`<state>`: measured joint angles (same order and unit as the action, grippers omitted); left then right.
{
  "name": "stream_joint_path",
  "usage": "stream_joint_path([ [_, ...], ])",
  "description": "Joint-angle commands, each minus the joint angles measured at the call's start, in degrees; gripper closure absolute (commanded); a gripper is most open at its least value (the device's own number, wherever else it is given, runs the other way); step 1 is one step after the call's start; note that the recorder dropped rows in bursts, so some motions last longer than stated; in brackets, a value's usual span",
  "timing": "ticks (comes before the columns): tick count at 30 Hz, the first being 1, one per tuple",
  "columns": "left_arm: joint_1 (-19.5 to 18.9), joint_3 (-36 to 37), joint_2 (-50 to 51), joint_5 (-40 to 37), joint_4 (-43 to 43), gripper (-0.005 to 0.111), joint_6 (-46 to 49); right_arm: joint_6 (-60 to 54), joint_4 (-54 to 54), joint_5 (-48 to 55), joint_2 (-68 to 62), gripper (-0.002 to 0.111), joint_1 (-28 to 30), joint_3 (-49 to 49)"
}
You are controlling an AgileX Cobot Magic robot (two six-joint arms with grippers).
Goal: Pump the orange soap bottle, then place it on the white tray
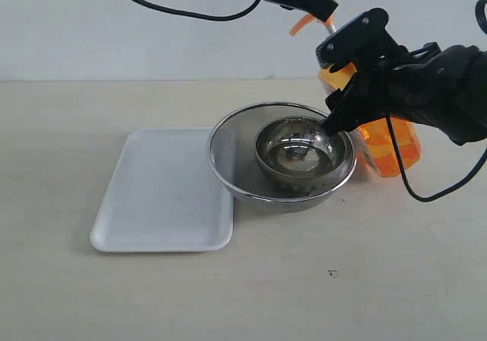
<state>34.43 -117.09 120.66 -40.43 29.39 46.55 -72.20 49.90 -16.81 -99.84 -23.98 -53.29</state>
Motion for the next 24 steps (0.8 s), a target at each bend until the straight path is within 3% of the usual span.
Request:
stream_joint_path([
  [1,1.6,0.8,2.6,-4.3,-0.3,0.102,-0.7,1.3,1.3,5.5,-0.8,0.108,0.0,0.6],
  [24,1.6,0.8,2.6,-6.4,-0.6,0.102,-0.7,1.3,1.3,5.4,-0.8,0.108,0.0,0.6],
])
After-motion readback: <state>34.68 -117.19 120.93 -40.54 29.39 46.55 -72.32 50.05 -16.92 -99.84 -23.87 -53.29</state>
